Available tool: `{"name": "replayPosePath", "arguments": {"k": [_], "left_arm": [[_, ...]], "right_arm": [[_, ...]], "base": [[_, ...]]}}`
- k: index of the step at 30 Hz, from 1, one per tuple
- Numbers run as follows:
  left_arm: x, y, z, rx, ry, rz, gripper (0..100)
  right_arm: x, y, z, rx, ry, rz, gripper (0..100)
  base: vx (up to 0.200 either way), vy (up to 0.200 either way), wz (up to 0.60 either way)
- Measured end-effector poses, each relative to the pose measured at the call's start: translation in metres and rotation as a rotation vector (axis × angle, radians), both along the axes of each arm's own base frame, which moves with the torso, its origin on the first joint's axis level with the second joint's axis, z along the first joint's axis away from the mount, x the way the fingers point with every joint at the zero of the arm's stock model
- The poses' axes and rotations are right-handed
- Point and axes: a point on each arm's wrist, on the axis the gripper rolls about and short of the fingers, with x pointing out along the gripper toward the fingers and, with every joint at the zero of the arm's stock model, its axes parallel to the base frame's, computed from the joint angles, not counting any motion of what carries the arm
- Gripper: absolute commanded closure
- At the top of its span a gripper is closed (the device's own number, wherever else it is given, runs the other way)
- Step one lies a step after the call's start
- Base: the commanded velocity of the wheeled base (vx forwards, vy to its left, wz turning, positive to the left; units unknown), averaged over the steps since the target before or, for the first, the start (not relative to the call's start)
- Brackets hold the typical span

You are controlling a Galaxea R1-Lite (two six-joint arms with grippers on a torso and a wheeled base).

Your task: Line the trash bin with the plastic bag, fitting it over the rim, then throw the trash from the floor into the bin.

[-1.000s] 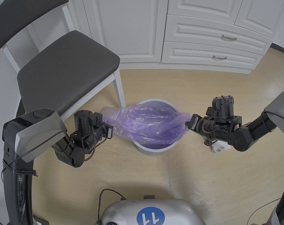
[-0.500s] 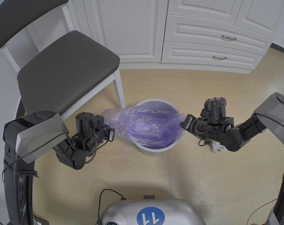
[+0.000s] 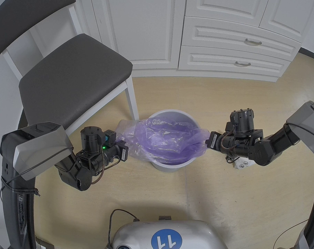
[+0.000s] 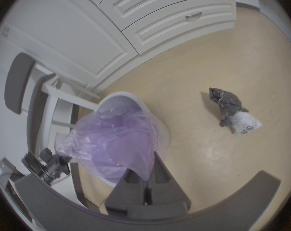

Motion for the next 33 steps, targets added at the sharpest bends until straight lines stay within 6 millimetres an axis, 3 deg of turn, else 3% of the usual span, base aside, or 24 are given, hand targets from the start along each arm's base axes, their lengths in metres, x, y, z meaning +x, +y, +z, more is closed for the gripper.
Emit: {"name": "replayPosePath", "arguments": {"k": [9, 18, 33], "left_arm": [[-0.01, 0.009, 0.003, 0.005, 0.065, -0.035, 100], [-0.019, 0.023, 0.002, -0.001, 0.185, -0.114, 100], [-0.032, 0.034, 0.007, -0.012, 0.251, -0.187, 100]], "right_arm": [[-0.01, -0.019, -0.001, -0.152, 0.014, 0.037, 100], [-0.017, -0.039, -0.015, -0.346, 0.022, 0.071, 100], [-0.038, -0.049, -0.028, -0.48, 0.057, 0.158, 100]], "base": [[0.0, 0.0, 0.0], [0.0, 0.0, 0.0], [0.0, 0.0, 0.0]]}}
